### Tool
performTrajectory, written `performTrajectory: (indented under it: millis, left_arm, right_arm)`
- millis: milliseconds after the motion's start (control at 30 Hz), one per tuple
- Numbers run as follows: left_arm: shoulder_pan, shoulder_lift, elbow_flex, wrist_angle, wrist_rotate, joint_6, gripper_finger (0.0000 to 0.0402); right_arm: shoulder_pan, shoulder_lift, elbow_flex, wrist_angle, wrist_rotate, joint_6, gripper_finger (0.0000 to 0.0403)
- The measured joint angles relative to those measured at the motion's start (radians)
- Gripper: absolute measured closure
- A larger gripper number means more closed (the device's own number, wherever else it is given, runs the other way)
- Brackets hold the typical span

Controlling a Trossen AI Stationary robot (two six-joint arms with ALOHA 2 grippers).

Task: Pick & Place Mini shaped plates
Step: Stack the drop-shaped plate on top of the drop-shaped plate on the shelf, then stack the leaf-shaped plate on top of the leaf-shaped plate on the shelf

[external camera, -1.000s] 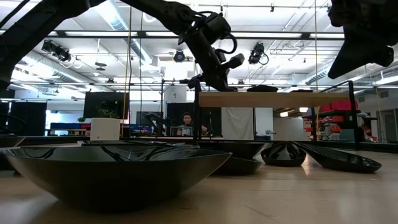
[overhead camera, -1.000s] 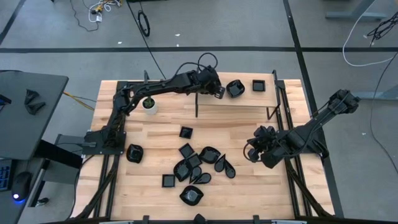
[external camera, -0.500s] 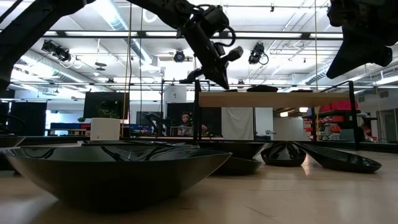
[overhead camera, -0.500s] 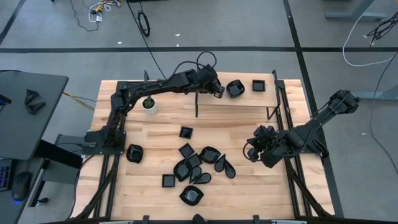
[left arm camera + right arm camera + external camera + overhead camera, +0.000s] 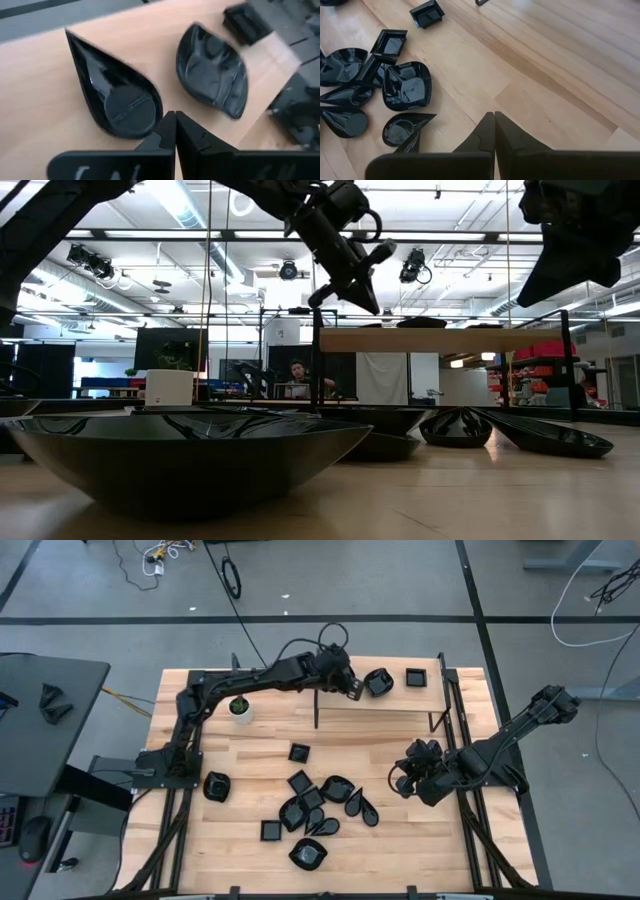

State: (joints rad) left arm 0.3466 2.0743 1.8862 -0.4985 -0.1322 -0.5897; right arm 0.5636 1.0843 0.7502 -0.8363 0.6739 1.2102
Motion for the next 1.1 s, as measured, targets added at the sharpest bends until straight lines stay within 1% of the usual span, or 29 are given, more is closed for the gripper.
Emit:
performTrajectory:
  millis: [167, 333, 500, 633, 800, 933, 1100]
  left_arm:
    - [-0.019, 0.012, -0.001, -0.006, -0.085, 0.03, 0.0397]
    - [-0.02, 0.019, -0.001, -0.018, -0.09, 0.035, 0.0396]
    - [-0.021, 0.022, -0.001, -0.037, -0.098, 0.075, 0.0395]
    - [-0.021, 0.022, -0.001, -0.081, -0.129, 0.079, 0.0395]
    - [-0.021, 0.022, -0.001, -0.076, -0.156, 0.078, 0.0395]
    - [-0.022, 0.009, -0.001, -0.071, -0.16, 0.078, 0.0395]
    - [-0.034, -0.042, -0.001, -0.081, -0.157, 0.078, 0.0395]
  right_arm:
    - [0.0, 0.0, 0.0, 0.011, 0.0, 0.0, 0.0401]
    - [0.0, 0.0, 0.0, 0.017, -0.006, 0.001, 0.0401]
    - [0.0, 0.0, 0.0, 0.028, -0.012, -0.004, 0.0401]
    - [0.0, 0.0, 0.0, 0.034, -0.012, -0.004, 0.0401]
    - [0.0, 0.0, 0.0, 0.039, -0.012, -0.004, 0.0401]
    - [0.0, 0.0, 0.0, 0.042, -0.012, -0.004, 0.0401]
    - [0.0, 0.0, 0.0, 0.046, -0.012, -0.004, 0.0401]
